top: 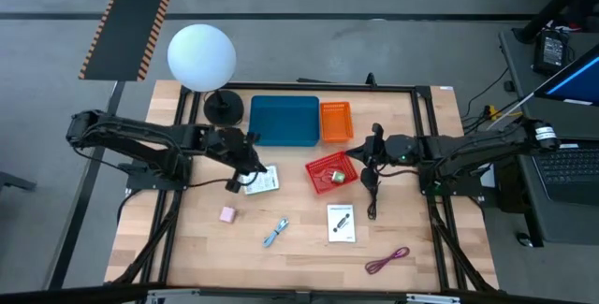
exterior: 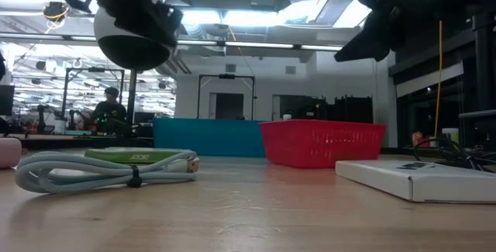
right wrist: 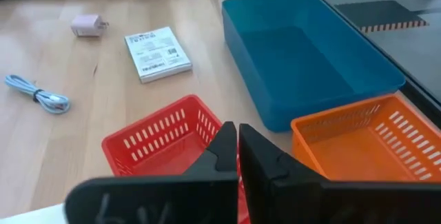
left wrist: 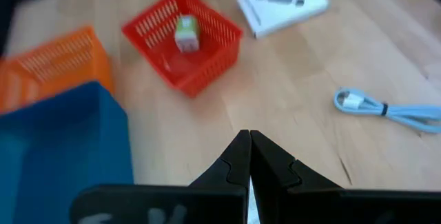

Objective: Pick and place items into bin
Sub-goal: Put the black charger cable into the orange bin

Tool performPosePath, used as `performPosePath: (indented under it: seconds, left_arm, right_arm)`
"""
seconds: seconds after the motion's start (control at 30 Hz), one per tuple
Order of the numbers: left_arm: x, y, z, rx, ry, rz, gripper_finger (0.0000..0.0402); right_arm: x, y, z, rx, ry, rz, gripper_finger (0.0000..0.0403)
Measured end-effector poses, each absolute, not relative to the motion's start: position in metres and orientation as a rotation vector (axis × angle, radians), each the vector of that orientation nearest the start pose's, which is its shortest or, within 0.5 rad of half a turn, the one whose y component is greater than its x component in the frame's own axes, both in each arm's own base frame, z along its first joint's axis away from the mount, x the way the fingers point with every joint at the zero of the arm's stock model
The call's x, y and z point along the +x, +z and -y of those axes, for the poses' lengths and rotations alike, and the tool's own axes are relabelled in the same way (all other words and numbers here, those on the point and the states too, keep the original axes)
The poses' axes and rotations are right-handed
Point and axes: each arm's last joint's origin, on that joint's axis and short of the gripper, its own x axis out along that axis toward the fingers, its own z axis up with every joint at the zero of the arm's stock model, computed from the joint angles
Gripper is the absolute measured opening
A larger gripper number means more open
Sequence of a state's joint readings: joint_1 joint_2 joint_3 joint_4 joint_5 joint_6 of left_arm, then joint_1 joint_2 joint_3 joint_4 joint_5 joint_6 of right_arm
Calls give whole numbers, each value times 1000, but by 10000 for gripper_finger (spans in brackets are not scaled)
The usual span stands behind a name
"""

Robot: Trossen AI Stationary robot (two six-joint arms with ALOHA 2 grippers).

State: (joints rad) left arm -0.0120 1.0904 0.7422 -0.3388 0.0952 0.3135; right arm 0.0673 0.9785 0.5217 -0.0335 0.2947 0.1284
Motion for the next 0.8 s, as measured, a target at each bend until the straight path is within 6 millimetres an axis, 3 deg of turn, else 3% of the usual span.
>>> performPosePath:
  seconds: [0.17,0.4,0.53,0.8]
  left_arm:
    - [217,256,-1,274,-209,-614,1]
    - [203,224,-12,172,-125,-555,1]
    - [195,220,-13,78,-28,-578,2]
    - [195,219,-6,60,-66,-593,3]
  right_arm:
    - [203,223,-5,33,-253,-476,0]
    - [202,221,-5,27,-253,-493,0]
    - [202,222,-5,26,-253,-489,0]
    - [203,223,-4,47,-260,-468,0]
